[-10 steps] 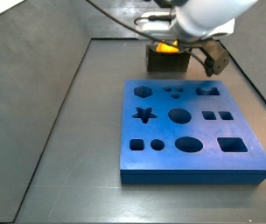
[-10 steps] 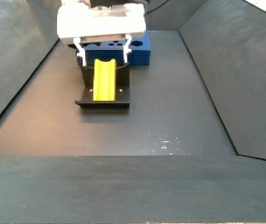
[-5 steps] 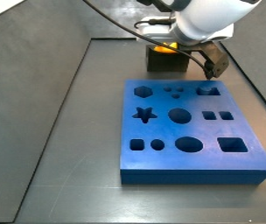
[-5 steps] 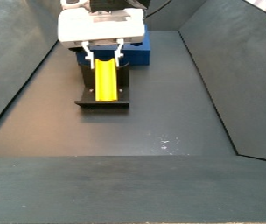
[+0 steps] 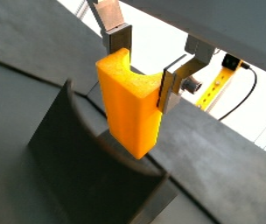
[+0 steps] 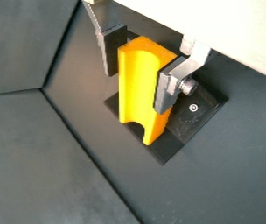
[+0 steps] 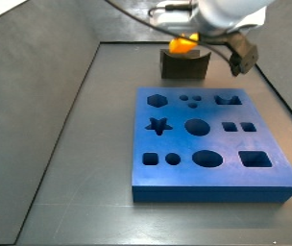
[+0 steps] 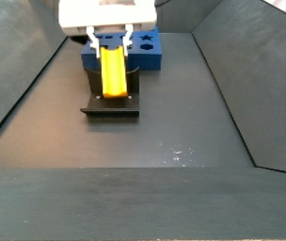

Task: Pick up the arch object. Move up. Place the arch object on the fixture. Regrasp the arch object. Move to above the board. Insert the arch object.
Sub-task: Move to above the board.

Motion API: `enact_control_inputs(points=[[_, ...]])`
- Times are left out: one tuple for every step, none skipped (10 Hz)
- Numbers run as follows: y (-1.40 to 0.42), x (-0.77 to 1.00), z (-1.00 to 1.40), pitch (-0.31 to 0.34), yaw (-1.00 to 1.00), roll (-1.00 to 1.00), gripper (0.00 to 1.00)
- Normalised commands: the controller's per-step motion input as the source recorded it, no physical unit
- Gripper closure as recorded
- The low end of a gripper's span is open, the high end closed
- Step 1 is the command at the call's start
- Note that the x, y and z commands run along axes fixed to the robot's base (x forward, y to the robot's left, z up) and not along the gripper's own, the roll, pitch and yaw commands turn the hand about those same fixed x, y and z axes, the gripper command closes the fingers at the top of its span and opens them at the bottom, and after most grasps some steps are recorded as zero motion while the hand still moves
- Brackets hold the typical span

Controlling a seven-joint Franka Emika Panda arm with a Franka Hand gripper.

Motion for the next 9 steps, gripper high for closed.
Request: enact_control_inputs(points=[[-0.09,-0.03,1.0,-0.007,0.03,0.0,1.0],[-0.08,-0.03,1.0,-0.005,0.01,-0.02,1.0],[-0.08,-0.03,1.0,0.0,0.0,-0.03,1.0],[-0.07,-0.03,1.0,0.013,-0.01,-0.04,1.0],[-0.07,-0.03,1.0,0.032,-0.02,-0.05,1.0],[-0.06,-0.04,1.0,0.046,-0.01,-0.05,1.0],[-0.06,-0.04,1.0,0.056,-0.01,-0.05,1.0],[-0.05,-0.04,1.0,0.07,0.0,-0.05,1.0],[-0.05,-0.04,1.0,0.08,0.01,-0.05,1.0]])
